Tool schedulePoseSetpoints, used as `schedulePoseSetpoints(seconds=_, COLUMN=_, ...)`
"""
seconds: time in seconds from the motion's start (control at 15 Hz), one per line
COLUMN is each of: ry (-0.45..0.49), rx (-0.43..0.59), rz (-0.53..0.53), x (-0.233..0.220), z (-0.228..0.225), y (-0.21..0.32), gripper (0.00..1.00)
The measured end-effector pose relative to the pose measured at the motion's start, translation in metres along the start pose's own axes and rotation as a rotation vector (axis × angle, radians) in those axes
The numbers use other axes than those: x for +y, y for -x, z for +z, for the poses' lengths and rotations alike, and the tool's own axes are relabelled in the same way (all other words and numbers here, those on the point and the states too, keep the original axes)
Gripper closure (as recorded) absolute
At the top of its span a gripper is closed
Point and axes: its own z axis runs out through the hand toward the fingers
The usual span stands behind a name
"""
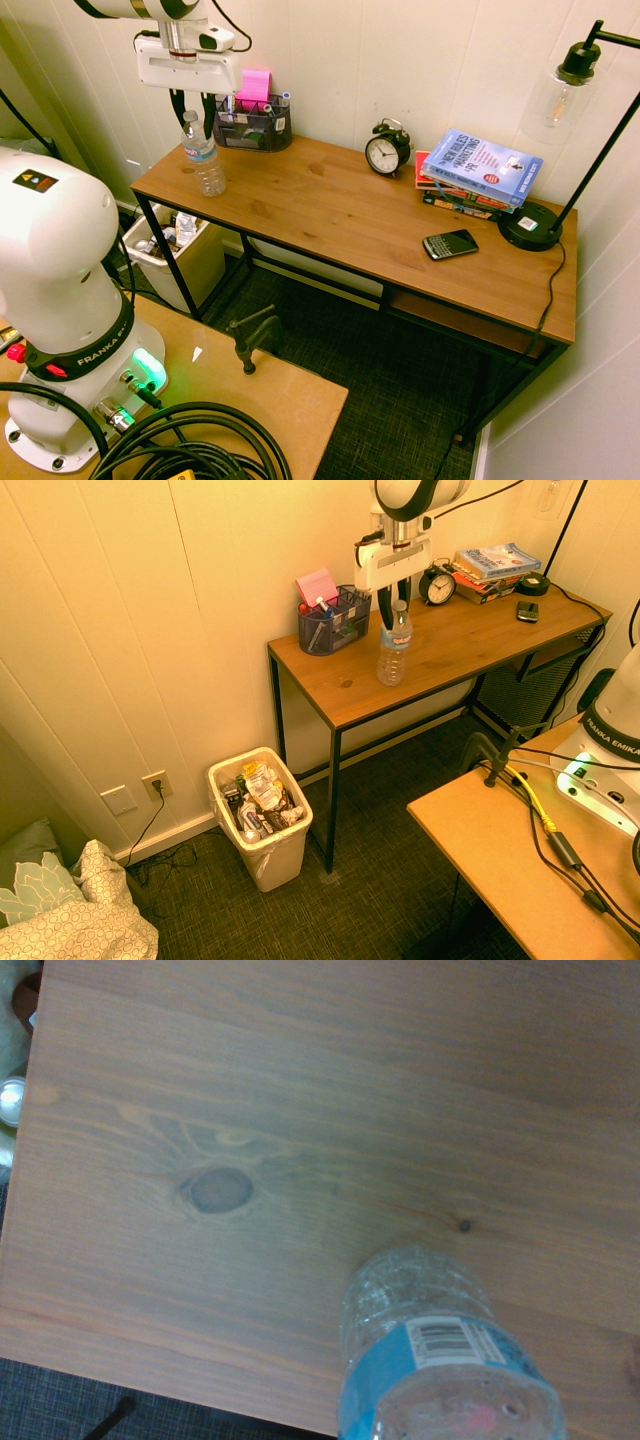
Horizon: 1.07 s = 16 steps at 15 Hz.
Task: Throw the bottle in the trash bin
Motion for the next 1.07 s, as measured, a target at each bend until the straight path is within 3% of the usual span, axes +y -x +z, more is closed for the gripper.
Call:
schedulePoseSetpoints(seconds=0.4, ry=-0.034, rx=0.051, rz=-0.077, x=-0.036, z=-0.045, y=0.022, gripper=1.00)
schedulePoseSetpoints(seconds=0.73, ry=-0.040, rx=0.062, rz=-0.209, x=-0.122, z=-0.090, y=0.076, gripper=1.00)
schedulePoseSetpoints(seconds=1.07, ry=0.078, rx=-0.135, rz=-0.337, x=-0.210, z=-0.020, y=0.078, gripper=1.00)
